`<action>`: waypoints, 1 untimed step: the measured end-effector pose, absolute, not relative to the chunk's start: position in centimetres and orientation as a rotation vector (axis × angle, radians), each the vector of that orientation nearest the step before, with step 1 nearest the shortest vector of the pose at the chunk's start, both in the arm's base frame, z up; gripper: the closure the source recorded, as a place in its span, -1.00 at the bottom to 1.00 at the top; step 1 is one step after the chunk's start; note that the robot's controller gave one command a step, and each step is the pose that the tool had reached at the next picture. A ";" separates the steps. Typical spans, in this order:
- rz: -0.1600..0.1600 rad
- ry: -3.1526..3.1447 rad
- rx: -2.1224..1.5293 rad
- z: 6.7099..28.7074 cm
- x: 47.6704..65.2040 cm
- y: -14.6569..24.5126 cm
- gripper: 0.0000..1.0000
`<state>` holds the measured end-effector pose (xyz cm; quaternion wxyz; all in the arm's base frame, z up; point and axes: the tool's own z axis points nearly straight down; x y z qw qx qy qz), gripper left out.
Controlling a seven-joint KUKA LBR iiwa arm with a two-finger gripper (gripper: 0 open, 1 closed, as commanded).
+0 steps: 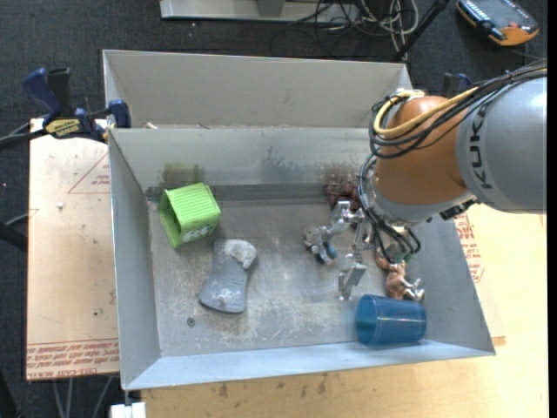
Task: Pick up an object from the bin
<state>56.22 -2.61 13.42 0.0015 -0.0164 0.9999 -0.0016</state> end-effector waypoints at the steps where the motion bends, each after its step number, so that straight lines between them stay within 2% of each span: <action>1: 0.003 3.141 -0.009 12.2 59.6 -3.2 -1.00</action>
Offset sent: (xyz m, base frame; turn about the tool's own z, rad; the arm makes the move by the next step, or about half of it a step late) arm 0.0076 -0.0353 -0.0642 -0.0524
